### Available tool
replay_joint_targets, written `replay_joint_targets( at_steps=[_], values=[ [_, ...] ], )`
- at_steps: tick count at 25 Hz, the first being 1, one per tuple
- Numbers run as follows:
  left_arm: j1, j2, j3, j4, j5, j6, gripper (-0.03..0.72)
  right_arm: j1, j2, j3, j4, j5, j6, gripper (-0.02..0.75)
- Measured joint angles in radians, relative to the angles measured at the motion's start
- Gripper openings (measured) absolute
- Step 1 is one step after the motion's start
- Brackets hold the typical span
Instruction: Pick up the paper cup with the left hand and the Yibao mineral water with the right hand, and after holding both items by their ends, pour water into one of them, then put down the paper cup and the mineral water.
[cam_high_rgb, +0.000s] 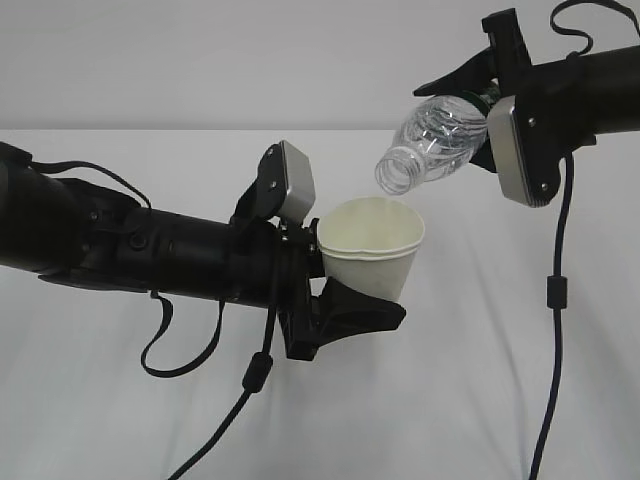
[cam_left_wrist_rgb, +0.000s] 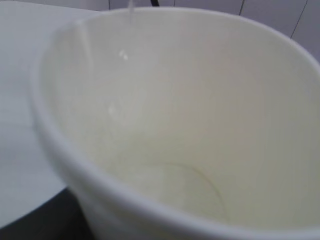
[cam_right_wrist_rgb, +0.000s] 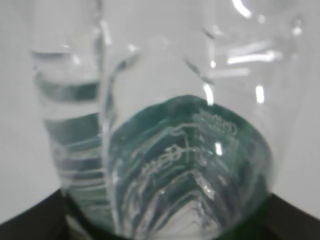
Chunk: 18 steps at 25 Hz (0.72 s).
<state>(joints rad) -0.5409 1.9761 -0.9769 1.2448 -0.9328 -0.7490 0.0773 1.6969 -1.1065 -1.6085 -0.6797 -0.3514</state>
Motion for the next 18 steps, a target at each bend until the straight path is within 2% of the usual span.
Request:
replay_joint_targets(
  at_steps=[18],
  values=[
    [0.000, 0.000, 0.000, -0.038, 0.000, 0.000, 0.456, 0.000, 0.000, 0.000, -0.004, -0.004, 0.001, 0.462]
  ],
)
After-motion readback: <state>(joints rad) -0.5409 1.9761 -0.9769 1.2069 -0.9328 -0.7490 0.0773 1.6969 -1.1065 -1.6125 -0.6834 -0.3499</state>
